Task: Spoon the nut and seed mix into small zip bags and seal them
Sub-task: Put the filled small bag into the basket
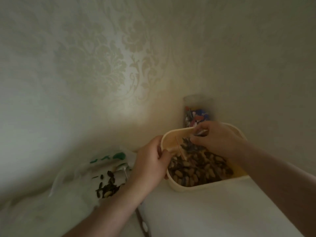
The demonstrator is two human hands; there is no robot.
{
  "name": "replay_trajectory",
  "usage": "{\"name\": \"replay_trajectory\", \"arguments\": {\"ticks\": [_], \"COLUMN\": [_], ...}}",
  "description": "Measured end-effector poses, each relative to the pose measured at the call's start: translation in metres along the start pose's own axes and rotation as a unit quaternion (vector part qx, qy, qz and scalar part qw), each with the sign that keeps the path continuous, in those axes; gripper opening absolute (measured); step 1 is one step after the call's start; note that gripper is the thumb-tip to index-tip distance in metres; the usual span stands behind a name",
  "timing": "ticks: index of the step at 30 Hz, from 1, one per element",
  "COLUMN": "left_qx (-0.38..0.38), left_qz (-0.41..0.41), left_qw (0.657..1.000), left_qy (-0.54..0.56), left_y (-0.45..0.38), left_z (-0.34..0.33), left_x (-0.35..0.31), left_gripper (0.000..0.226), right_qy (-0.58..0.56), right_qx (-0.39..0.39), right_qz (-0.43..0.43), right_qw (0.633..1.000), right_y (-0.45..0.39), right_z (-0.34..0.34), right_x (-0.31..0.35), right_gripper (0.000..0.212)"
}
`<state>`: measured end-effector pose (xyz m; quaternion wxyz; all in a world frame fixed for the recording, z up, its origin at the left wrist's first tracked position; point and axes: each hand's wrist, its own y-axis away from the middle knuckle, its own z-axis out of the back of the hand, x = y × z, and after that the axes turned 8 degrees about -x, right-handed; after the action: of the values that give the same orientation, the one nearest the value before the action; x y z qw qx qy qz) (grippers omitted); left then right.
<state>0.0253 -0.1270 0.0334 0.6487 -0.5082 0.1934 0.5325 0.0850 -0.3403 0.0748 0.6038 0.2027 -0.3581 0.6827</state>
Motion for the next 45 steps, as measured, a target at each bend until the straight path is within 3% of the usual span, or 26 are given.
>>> {"name": "replay_trajectory", "arguments": {"ticks": [5,9,16,19,22,24,29,34,39,42,45], "left_qx": [-0.034,-0.031,-0.018,-0.014,-0.013,-0.01,0.002,-0.002,-0.026,-0.033,-0.035], "left_qz": [-0.012,-0.02,0.002,0.024,0.027,0.028,0.01,0.046,0.091,0.122,0.161], "left_qw": [0.999,0.999,1.0,1.0,1.0,1.0,1.0,0.999,0.995,0.991,0.986], "left_qy": [-0.011,-0.013,-0.004,0.006,0.002,0.004,-0.014,-0.008,-0.032,-0.048,0.03], "left_y": [0.009,0.016,0.02,0.019,0.016,0.014,0.011,0.001,-0.025,-0.031,-0.02], "left_z": [-0.004,-0.003,0.002,0.005,0.005,0.005,0.006,0.006,0.0,-0.002,0.007], "left_x": [0.003,-0.001,-0.007,-0.008,-0.006,-0.004,-0.003,0.002,0.015,0.018,0.02], "left_gripper": [0.037,0.036,0.037,0.039,0.038,0.039,0.038,0.035,0.025,0.025,0.024], "right_qy": [-0.024,-0.045,0.156,0.261,0.348,0.332,0.267,0.269,0.203,0.124,0.152], "right_qx": [0.057,0.042,0.032,0.029,-0.023,-0.012,0.108,0.115,0.022,-0.04,-0.07], "right_qz": [-0.017,-0.034,-0.036,0.026,0.121,0.151,0.141,0.142,0.139,0.165,0.215], "right_qw": [0.998,0.998,0.987,0.965,0.929,0.931,0.947,0.946,0.969,0.978,0.962], "right_y": [0.018,0.015,-0.001,0.007,0.007,0.007,0.014,0.009,0.015,0.035,0.048], "right_z": [-0.009,-0.011,-0.014,-0.016,-0.017,-0.015,-0.029,-0.029,-0.035,-0.054,-0.071], "right_x": [-0.012,-0.019,-0.039,-0.043,-0.044,-0.04,-0.033,-0.024,0.003,0.024,0.03], "right_gripper": [0.006,0.006,0.013,0.018,0.014,0.022,0.043,0.032,0.014,0.024,0.028]}}
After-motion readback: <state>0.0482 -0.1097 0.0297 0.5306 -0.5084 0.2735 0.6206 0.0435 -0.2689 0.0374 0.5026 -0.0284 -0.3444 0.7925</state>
